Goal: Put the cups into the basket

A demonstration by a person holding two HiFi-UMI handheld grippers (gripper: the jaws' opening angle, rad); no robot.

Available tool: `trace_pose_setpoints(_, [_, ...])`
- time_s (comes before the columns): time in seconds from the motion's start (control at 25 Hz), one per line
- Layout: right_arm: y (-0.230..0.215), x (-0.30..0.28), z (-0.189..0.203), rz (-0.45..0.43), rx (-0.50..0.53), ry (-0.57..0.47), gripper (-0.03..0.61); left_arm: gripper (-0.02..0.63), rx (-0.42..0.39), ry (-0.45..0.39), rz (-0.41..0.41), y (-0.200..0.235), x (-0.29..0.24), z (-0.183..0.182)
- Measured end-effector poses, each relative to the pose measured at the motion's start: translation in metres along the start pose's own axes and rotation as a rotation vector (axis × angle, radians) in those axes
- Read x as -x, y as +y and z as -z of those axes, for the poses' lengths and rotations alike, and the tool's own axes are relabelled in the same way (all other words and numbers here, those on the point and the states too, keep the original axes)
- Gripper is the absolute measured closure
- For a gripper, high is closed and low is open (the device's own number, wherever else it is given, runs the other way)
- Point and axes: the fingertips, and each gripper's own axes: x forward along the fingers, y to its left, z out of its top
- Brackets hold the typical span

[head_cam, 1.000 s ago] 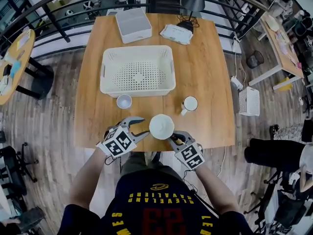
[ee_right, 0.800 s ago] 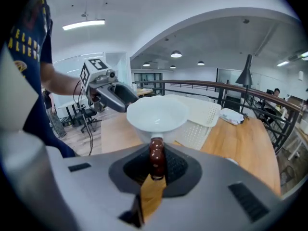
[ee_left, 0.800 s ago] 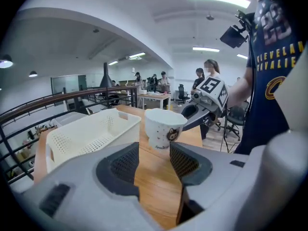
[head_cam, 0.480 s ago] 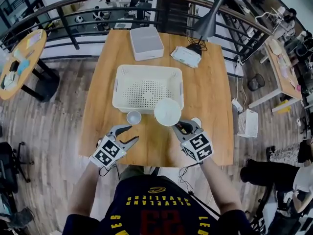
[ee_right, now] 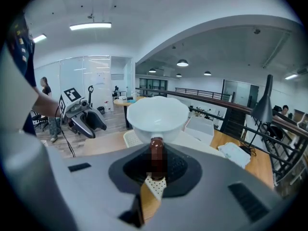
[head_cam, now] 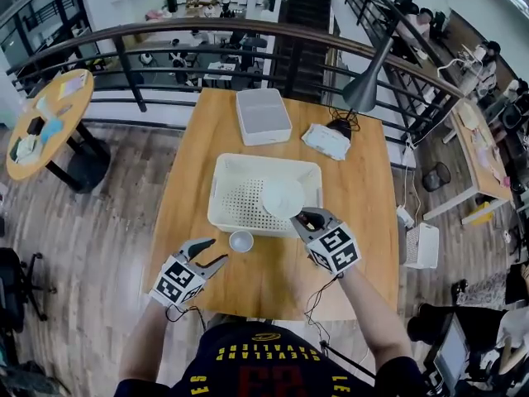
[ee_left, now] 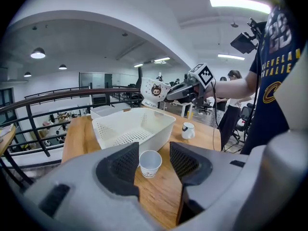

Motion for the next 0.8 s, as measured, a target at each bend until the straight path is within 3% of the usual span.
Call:
trace_pose_setpoints(0.36, [-0.006,-0.058,-0.02,-0.04,0.044,0.014,0.537,0.41,0.048,-0.013,-0.034,0.049,-0.001,0.002])
trace_pose_setpoints(0.6, [-0.01,-0.1,-0.007,-0.086,0.105,0.056,0.537,0.41,0.097,0.008,-0.015,0.066,-0.014,0.02])
trace_pose_setpoints(0.8, [-0.016,-0.127,-0.001,-0.105,0.085,0.087,0.537,0.41,0.133,0.014,0.014,0.073,-0.016,0.031])
